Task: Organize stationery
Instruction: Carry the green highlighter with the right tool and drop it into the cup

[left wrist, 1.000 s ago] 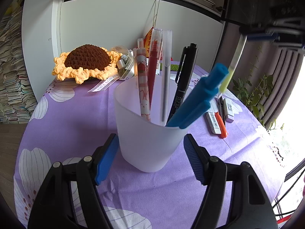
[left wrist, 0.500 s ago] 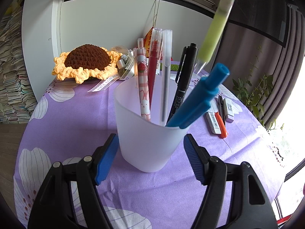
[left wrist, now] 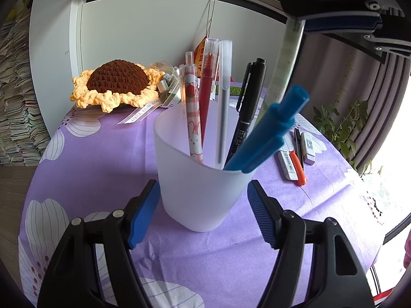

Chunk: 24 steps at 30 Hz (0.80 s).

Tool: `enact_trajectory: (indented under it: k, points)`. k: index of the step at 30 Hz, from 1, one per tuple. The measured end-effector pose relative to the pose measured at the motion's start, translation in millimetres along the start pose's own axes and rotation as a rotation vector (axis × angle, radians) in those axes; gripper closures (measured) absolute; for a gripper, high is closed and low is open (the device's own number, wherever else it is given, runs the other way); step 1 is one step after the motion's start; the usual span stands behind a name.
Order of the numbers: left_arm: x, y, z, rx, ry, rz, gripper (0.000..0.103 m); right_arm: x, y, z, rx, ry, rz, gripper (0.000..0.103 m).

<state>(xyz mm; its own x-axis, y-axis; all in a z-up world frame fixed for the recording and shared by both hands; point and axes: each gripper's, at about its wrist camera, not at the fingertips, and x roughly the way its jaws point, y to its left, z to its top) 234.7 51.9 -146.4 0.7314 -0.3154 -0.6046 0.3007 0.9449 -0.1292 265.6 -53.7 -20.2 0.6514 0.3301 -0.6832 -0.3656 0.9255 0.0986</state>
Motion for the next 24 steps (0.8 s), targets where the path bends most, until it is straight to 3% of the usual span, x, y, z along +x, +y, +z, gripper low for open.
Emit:
enact_trajectory:
  k: [17, 24]
  points:
    - [-0.3, -0.6, -0.2, 0.0, 0.001, -0.001, 0.034, 16.7, -10.8, -5.2, 0.055, 0.081, 0.047, 0.087]
    - [-0.6, -1.6, -0.8, 0.0, 0.001, -0.001, 0.034, -3.0, -26.0, 1.5, 0.1, 0.009, 0.015, 0.087]
